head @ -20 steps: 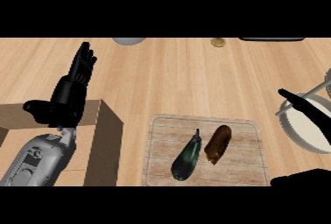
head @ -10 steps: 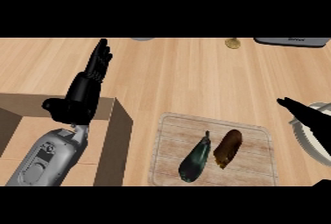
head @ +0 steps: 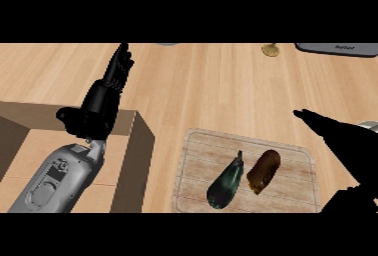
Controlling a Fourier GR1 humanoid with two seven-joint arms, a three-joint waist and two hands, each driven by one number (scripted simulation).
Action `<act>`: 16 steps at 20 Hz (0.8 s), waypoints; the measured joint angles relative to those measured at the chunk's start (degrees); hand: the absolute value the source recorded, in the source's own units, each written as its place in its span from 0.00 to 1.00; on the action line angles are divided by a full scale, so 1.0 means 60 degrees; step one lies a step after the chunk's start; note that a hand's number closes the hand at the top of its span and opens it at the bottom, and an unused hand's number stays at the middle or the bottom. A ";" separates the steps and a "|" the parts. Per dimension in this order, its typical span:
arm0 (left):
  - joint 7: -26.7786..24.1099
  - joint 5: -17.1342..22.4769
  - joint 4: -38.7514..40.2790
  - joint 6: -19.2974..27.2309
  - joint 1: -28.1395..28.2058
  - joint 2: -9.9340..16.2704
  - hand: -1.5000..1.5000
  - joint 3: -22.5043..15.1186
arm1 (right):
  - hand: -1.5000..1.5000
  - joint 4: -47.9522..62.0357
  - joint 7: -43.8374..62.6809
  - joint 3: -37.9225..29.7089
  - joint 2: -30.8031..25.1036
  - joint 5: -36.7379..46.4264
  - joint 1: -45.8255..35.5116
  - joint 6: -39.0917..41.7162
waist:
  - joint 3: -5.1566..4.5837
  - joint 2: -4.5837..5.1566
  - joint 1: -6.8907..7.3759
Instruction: Pick the sweet potato from the cutting board and place it in the tiered basket
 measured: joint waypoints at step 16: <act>-0.0117 -0.0098 -0.0063 0.0361 0.0429 0.0127 0.50 0.0174 | 0.00 0.2214 0.0724 0.2563 0.1389 -0.0939 -0.2703 0.0300 | 0.0061 -0.0177 -0.0424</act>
